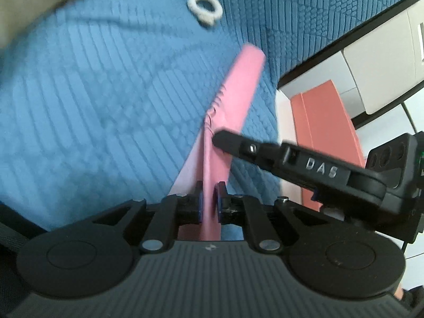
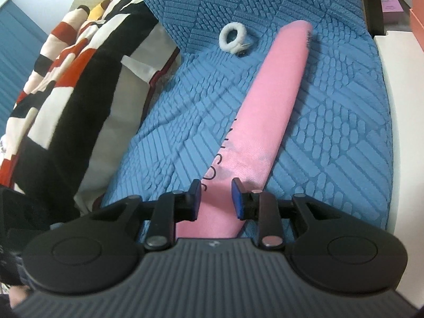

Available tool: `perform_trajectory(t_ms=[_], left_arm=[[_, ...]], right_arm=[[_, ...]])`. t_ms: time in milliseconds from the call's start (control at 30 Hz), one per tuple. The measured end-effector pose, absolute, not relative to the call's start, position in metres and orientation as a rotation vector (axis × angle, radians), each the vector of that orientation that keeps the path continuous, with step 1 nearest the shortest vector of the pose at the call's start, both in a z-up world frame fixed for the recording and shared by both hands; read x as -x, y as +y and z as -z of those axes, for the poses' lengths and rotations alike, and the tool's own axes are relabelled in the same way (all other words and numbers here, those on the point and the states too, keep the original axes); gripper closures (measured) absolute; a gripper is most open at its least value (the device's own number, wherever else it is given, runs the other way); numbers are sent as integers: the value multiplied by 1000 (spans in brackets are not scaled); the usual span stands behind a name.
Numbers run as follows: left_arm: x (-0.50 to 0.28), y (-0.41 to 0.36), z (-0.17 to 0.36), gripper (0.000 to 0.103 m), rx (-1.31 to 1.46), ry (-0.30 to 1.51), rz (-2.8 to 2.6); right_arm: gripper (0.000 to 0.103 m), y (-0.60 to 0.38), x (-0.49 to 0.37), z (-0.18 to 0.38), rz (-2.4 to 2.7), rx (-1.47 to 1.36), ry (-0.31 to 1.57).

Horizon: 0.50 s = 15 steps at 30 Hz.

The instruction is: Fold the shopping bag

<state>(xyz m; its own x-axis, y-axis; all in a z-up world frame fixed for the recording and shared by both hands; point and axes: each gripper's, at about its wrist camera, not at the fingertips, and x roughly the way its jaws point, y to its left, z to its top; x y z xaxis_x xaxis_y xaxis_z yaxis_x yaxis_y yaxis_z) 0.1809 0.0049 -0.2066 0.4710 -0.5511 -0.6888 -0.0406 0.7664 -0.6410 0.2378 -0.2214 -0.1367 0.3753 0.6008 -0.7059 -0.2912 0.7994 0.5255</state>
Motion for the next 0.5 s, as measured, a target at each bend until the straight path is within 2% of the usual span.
perform_trajectory(t_ms=[267,500], left_arm=[[-170,37,180,93,604,949,291],[-178,1,177,93,425,939,339]], right_arm=[[77,-218,-236,138,-586,-307,1038],[78,-220,-236,139,-576,-325,1046]])
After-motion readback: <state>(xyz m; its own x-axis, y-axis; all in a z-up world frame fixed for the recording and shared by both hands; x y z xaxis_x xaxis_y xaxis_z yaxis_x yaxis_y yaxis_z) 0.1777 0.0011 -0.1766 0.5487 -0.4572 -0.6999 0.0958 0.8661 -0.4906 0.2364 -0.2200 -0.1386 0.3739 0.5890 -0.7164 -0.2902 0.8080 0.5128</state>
